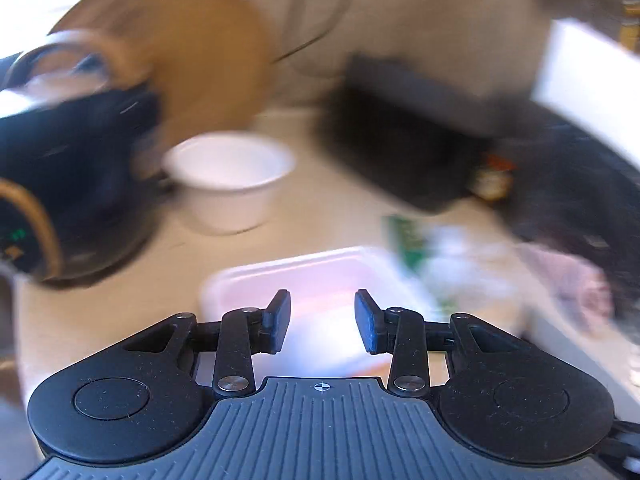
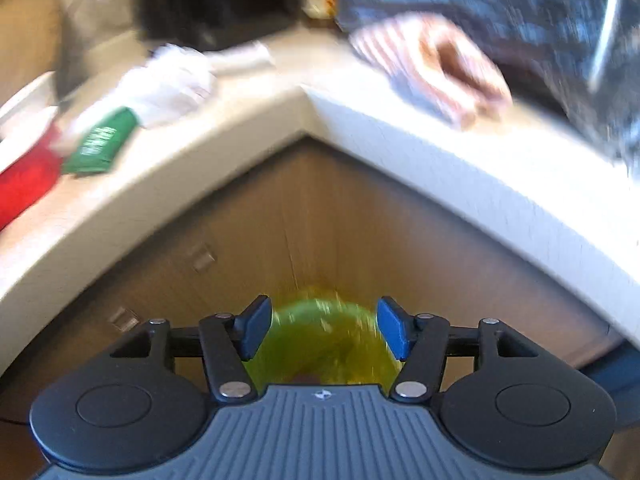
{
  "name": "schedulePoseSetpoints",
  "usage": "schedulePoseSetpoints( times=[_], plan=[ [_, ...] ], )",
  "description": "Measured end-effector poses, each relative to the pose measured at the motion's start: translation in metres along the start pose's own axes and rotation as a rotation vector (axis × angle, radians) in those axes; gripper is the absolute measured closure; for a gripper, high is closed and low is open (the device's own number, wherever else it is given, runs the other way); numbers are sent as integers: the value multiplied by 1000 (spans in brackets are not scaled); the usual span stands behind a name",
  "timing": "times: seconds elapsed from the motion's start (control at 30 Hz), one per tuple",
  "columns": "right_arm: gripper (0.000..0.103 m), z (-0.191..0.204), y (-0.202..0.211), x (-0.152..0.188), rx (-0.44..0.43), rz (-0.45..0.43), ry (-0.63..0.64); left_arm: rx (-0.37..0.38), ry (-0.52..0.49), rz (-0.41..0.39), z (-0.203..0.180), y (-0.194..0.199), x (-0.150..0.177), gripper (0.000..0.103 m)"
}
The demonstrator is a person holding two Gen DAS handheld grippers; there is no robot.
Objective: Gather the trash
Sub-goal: 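Move the left tool to the red tray rim while the right tool reaches the white cup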
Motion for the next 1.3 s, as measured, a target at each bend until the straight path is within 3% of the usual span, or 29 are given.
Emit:
schedulePoseSetpoints(
  times=[0.07,0.17,0.33,0.4,0.43,0.47,0.57,0.73,0.9,0.97,1.2,1.23,1.3],
  plan=[
    [39,8,10,-1,-14,-6,55,-75,21,59,14,-20,0,63],
    [39,18,15,0,-68,48,128,-121,23,60,28,-29,0,63],
    [39,27,27,-19,-76,-10,121,-72,50,148,42,-40,20,63],
    [39,33,30,-34,-108,-32,106,-17,77,172,50,-44,26,64],
    [39,38,31,-43,-122,-42,109,11,87,175,52,-43,29,74],
    [39,43,30,-50,-134,-52,118,26,81,166,55,-41,33,76],
    [39,66,29,-77,-187,-88,146,-36,8,150,64,-24,37,85],
    [39,131,7,-136,-302,-62,174,-45,101,116,109,12,48,86],
    [39,221,-27,-198,-431,-6,217,-85,140,106,147,34,57,86],
    [39,256,-46,-221,-465,1,228,-62,156,112,158,39,59,86],
    [39,333,-142,-264,-396,97,81,64,169,137,175,44,68,83],
    [43,336,-154,-265,-373,119,51,77,166,139,176,43,68,83],
    [65,337,-172,-263,-380,191,-2,101,165,143,178,40,68,83]
  ],
)
Point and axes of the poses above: each gripper's, at about its wrist camera, not at the fingertips, and y roughly against the way its jaws point, z to its left, x to its underside, the point moved 3 cm from there along -y, roughly the way its jaws point, and after that the axes turned 6 degrees about -x, right-handed, at the moved point
